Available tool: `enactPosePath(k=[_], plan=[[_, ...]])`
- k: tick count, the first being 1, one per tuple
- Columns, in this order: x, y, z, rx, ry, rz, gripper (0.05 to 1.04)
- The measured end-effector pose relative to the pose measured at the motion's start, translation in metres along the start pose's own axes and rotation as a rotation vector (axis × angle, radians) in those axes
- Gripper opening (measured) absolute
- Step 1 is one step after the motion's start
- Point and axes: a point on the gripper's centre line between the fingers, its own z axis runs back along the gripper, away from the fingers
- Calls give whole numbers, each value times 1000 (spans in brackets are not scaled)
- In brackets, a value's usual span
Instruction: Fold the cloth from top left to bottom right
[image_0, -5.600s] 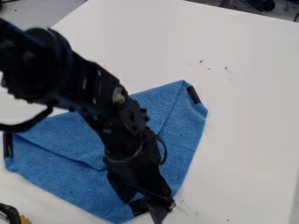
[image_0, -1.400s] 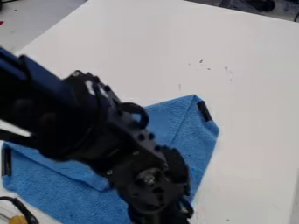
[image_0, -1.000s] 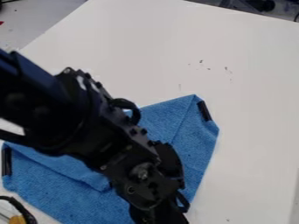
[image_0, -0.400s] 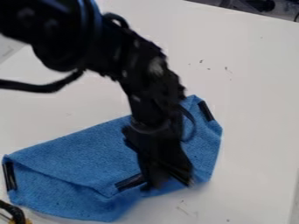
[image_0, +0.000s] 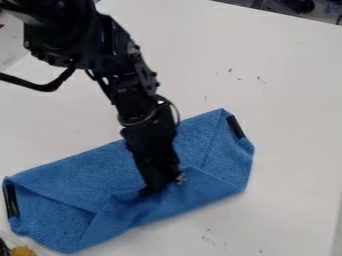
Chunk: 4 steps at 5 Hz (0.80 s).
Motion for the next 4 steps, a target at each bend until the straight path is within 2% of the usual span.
enactPosePath(k=[1,2,4], plan=[[4,10,-4,-21,8,-32,97],[7,14,-7,-5,-23,-53,272],[9,27,4,104,-31,-98,854]])
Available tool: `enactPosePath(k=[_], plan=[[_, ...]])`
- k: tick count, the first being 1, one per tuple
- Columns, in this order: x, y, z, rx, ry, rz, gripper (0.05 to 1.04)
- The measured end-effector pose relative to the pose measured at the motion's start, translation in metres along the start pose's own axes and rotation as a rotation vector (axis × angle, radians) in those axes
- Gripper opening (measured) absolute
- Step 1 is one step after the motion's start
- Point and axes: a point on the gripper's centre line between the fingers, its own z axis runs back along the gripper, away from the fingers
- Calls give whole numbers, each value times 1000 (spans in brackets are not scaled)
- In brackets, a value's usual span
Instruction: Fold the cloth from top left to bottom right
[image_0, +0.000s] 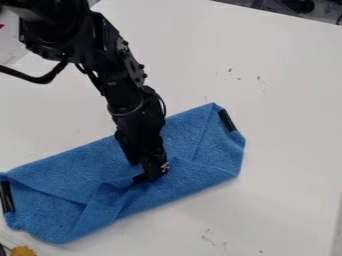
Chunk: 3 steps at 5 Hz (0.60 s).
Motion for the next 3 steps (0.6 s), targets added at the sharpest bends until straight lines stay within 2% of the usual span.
enactPosePath(k=[1,2,3], plan=[[-2,8,7,71,16,-19,1019],[-3,20,8,142,23,-50,1010],[2,31,9,195,7,-93,1005]])
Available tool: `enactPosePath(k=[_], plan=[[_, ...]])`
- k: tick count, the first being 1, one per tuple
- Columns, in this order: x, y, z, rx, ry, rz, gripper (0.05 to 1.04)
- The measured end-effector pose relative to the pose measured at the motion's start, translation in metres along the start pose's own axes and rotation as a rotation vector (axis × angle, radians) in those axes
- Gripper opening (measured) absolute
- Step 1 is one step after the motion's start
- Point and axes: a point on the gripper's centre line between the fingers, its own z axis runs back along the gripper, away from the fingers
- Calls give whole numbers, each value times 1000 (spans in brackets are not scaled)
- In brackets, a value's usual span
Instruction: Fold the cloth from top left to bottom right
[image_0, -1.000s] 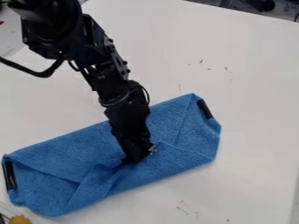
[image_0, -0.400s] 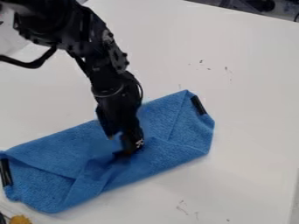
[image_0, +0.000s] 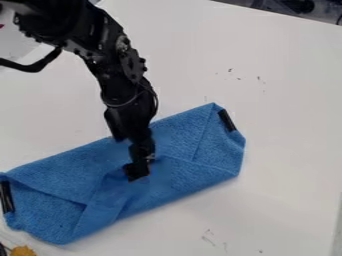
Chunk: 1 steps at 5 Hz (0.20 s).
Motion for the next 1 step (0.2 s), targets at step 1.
enactPosePath(k=[1], plan=[[2,1,9,-33,24,33,1002]])
